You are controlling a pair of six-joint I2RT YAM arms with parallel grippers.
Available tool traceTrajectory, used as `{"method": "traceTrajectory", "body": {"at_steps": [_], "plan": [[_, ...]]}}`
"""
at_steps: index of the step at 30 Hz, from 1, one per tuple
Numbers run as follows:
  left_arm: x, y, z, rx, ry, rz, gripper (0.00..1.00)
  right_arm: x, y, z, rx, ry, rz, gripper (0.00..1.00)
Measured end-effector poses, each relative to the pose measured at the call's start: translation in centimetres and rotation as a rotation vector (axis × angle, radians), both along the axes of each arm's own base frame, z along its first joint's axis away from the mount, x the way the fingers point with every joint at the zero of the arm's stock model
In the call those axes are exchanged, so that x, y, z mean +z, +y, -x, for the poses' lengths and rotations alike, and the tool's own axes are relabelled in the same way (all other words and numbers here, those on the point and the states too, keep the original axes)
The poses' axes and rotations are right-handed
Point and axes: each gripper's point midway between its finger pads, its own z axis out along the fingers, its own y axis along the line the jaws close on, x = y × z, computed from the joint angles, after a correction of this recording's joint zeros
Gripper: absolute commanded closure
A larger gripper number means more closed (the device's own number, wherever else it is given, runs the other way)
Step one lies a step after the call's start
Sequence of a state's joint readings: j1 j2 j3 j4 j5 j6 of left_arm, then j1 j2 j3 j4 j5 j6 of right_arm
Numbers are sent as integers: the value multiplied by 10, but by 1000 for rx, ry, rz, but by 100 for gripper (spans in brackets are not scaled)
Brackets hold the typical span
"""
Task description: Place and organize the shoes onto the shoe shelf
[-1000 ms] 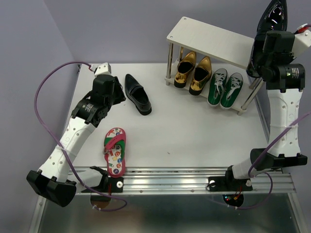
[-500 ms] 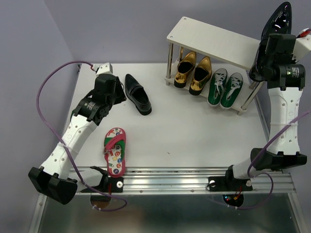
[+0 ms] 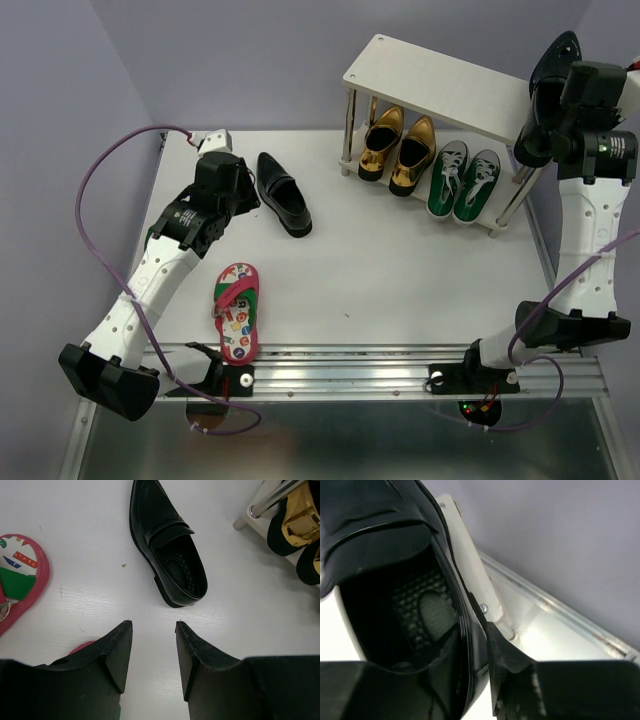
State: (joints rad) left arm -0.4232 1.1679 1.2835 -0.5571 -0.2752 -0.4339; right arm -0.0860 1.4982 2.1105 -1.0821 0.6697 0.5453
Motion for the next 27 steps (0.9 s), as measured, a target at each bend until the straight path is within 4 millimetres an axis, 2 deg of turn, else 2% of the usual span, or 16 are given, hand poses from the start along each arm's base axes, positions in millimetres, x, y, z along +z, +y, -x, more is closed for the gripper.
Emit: {"method": "traceTrajectory", "body": {"at_steps": [2,3,10,13,18,21,24,27], "plan": [[0,0,0,0,0,1,50,13,-3,-6,-5,-53,6,48],[0,0,0,1,1,1,50,21,-3,-9,-6,-85,8,38],[0,1,-1,2,0,3,50,55,-1,-9,19,-180,25,7],[0,1,-1,2,0,3,50,63,2,-8,42,-197,28,3],[0,1,-1,2,1,3,50,68,12,-10,116,-199,31,3],[0,1,-1,1,1,4,50,74,28,-12,231,-198,37,4],[0,0,-1,-3,2,7,49,83,54,-9,403,-214,42,5],[-1,-2,-3,-6,1,10,49,99,90,0,622,-255,50,6]]}}
